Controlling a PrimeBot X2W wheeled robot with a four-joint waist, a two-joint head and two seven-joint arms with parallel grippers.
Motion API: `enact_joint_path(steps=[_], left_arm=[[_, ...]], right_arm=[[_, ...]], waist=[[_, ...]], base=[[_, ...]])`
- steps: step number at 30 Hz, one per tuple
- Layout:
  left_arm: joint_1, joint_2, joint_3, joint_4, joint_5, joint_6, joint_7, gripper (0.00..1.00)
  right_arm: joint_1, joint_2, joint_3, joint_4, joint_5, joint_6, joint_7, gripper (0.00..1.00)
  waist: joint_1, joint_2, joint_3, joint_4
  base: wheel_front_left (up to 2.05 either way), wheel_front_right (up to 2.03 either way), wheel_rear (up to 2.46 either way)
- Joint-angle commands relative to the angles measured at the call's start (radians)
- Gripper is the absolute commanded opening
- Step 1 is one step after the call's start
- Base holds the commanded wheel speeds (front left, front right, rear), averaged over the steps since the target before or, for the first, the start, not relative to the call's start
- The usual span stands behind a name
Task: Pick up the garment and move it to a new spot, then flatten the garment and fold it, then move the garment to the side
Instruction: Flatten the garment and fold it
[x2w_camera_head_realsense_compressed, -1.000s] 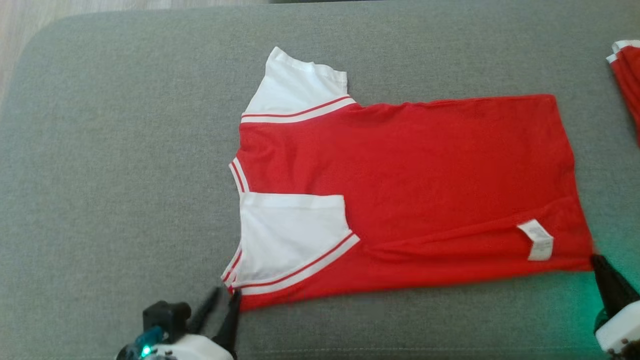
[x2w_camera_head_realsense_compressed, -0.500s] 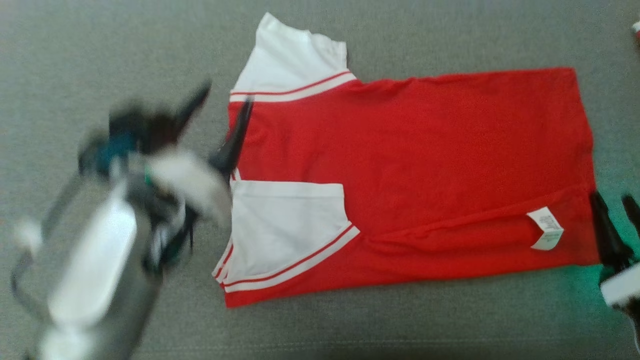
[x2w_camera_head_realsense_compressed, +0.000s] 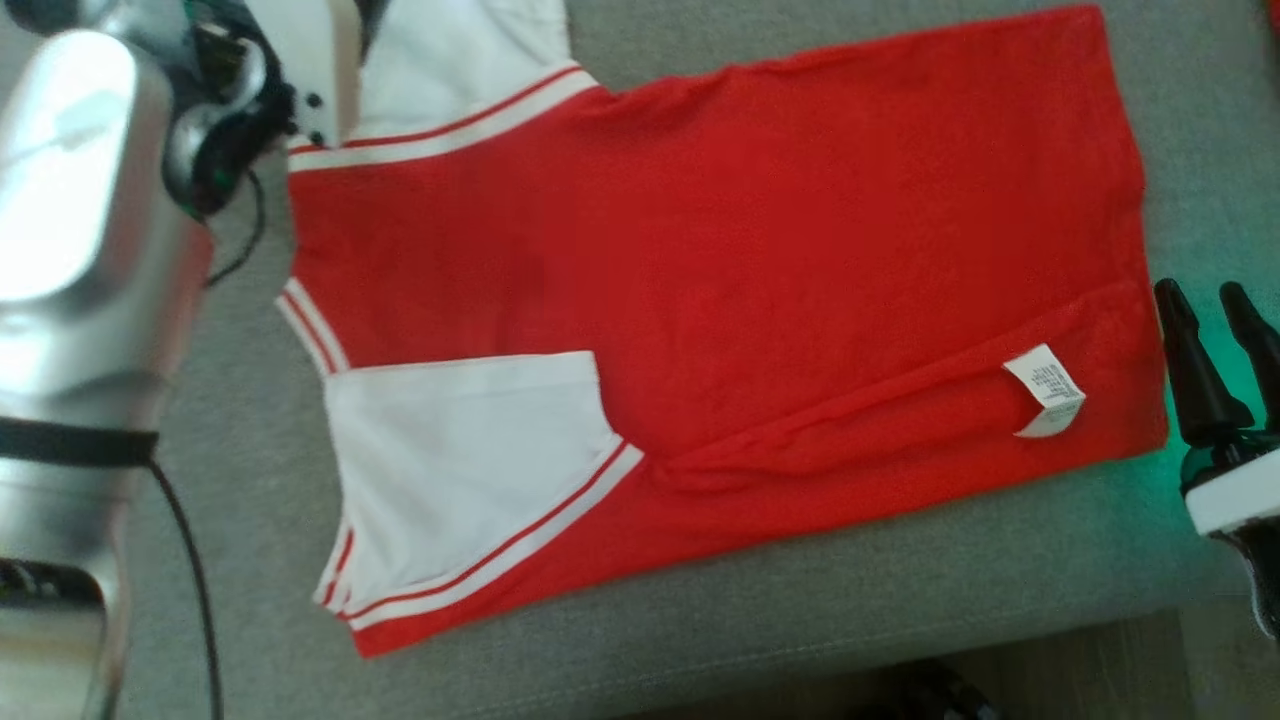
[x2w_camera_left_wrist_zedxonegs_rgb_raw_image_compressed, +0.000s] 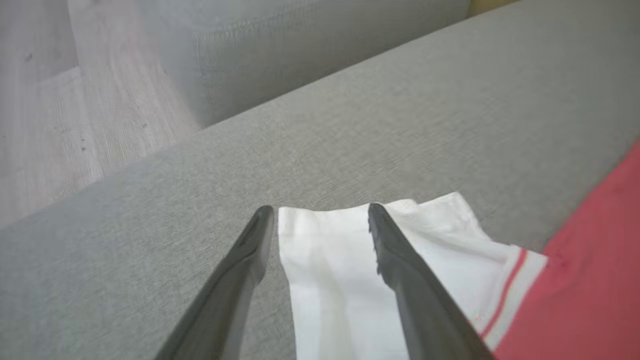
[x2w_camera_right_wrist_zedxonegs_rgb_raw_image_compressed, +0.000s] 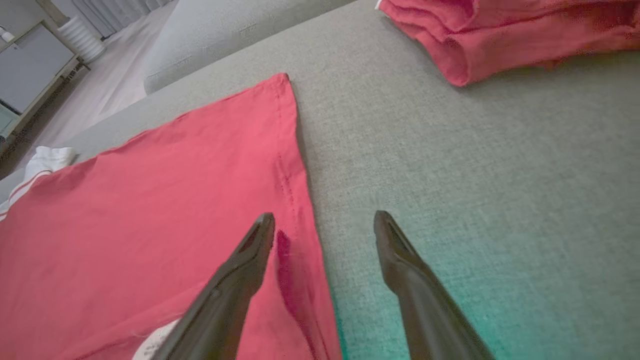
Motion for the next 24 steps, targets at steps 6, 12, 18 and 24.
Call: enact_joint_path(steps=[6, 12, 18, 24], left_arm=[[-0.123, 0.086, -0.001, 0.116, 0.014, -0.005, 0.002, 1.0], [-0.162, 0.106, -0.033, 0.208, 0.015, -0.006, -0.009, 1.0], [-0.185, 0.109, -0.077, 0.25, -0.008, -0.007, 0.002, 0.7], [-0.194, 0.126, -0.13, 0.234, -0.086, -0.007, 0.049, 0.0]], right_arm=[[-0.015, -0.046, 0.032, -0.008, 0.021, 0.007, -0.039, 1.0], [-0.031, -0.058, 0.053, 0.009, 0.032, 0.007, -0.059, 1.0], [-0.047, -0.066, 0.064, 0.026, 0.036, 0.007, -0.072, 1.0], [-0.066, -0.072, 0.074, 0.029, 0.04, 0.007, -0.081, 1.0]], waist=[[-0.0002, 0.0, 0.052, -0.058], [-0.0002, 0.0, 0.062, -0.072], [-0.0002, 0.0, 0.065, -0.08], [-0.0002, 0.0, 0.068, -0.084]], base=[[0.0, 0.0, 0.0], [0.0, 0.0, 0.0], [0.0, 0.0, 0.0], [0.0, 0.0, 0.0]])
